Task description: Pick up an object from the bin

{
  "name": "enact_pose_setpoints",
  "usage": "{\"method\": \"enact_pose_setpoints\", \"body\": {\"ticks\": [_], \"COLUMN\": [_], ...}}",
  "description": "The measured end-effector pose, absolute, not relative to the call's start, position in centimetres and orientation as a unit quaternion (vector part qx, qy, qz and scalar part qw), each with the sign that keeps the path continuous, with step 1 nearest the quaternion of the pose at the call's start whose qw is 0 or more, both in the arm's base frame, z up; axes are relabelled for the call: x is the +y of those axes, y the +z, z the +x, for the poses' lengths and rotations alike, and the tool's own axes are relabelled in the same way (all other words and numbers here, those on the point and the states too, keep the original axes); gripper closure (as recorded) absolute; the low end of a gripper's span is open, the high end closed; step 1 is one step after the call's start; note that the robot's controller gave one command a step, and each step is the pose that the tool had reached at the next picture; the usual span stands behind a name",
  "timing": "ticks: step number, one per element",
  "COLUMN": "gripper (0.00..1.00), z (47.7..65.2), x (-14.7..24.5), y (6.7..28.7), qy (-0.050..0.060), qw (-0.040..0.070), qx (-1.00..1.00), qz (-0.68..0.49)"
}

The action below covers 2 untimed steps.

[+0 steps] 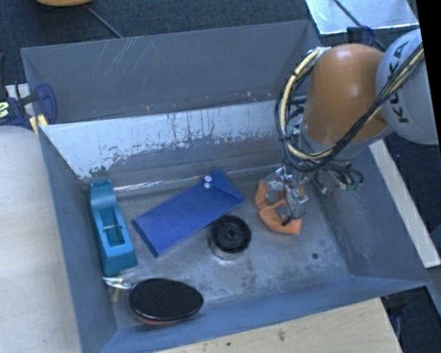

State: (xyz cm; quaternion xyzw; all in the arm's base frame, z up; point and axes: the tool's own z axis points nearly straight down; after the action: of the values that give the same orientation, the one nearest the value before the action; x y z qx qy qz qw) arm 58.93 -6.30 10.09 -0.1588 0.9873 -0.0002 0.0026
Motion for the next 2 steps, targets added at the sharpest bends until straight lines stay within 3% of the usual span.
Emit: {"method": "enact_pose_setpoints", "body": {"ticks": [2], "gripper": [1.00], "z": [58.93], "x": [-6.31], "y": [10.09], "qy": [0.000], "qw": [0.003], "qx": [0.987], "qz": [-0.158]}}
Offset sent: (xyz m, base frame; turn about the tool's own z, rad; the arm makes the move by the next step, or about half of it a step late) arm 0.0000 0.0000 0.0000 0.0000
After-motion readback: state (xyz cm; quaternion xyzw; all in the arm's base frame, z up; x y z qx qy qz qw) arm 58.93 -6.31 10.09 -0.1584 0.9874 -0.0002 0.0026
